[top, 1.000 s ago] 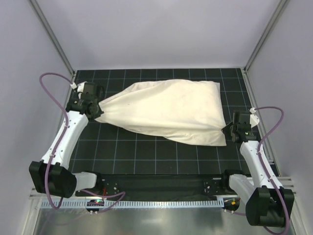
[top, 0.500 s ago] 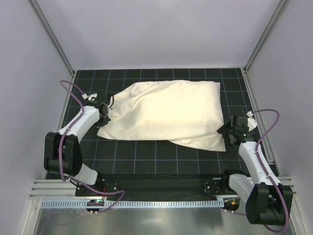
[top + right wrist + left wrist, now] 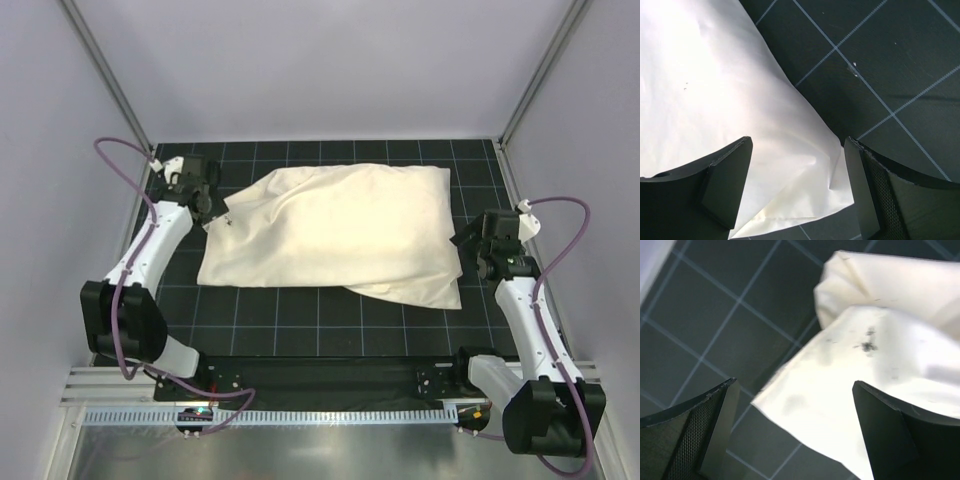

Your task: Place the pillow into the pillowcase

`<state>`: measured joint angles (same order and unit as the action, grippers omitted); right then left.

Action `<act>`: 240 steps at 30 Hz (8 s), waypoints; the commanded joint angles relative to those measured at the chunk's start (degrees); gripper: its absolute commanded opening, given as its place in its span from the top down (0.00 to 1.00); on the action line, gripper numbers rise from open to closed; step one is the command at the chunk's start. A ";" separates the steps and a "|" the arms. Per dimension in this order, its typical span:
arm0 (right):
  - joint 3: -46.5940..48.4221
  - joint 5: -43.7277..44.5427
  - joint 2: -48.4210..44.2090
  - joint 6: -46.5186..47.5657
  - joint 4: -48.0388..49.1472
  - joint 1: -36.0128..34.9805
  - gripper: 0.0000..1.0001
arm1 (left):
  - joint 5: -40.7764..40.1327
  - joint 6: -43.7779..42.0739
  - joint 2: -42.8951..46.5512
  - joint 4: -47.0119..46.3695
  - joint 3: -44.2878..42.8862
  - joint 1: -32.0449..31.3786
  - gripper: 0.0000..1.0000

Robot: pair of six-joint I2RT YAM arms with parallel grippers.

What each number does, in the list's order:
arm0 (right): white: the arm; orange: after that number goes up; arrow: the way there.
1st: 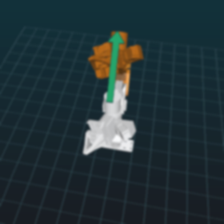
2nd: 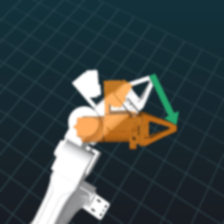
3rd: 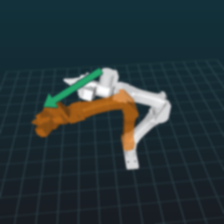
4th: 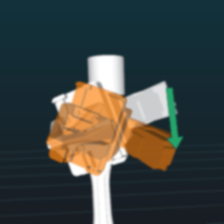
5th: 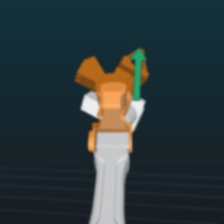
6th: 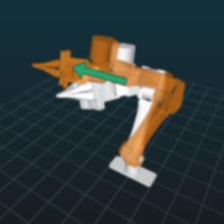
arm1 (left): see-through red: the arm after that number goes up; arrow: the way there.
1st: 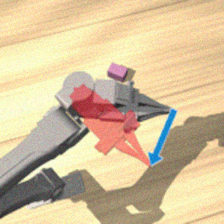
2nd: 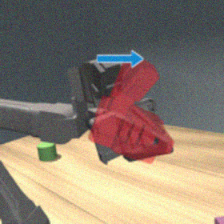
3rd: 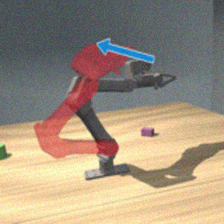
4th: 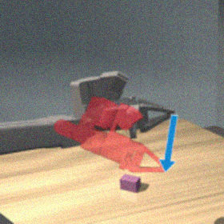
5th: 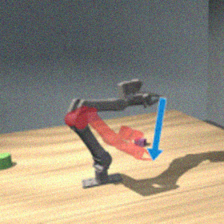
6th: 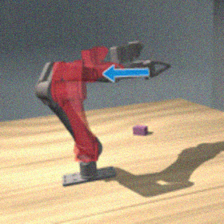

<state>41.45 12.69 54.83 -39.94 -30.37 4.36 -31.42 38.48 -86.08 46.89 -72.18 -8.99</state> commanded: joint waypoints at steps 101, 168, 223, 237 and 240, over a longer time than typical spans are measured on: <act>13.30 -12.95 30.77 5.32 14.19 -11.04 0.14 | 20.62 -16.15 -29.95 -23.35 -41.47 1.52 0.09; 5.48 -33.39 12.30 7.08 16.79 0.20 0.00 | 9.37 17.67 12.88 -37.56 18.13 -46.35 0.00; 57.23 -36.24 16.18 3.29 7.46 -9.37 0.96 | 4.79 -7.44 15.77 -38.21 -18.15 -47.59 1.00; 69.98 -31.33 12.58 5.04 1.64 -9.02 0.96 | 18.75 2.39 17.35 -39.42 -24.93 -49.62 1.00; 74.99 -29.92 12.93 5.49 -0.65 -9.02 0.96 | 18.85 2.39 15.95 -39.95 -25.90 -51.47 1.00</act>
<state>108.92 -23.92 69.76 -37.17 -36.25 -6.24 -14.92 40.53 -71.09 14.70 -93.30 -58.98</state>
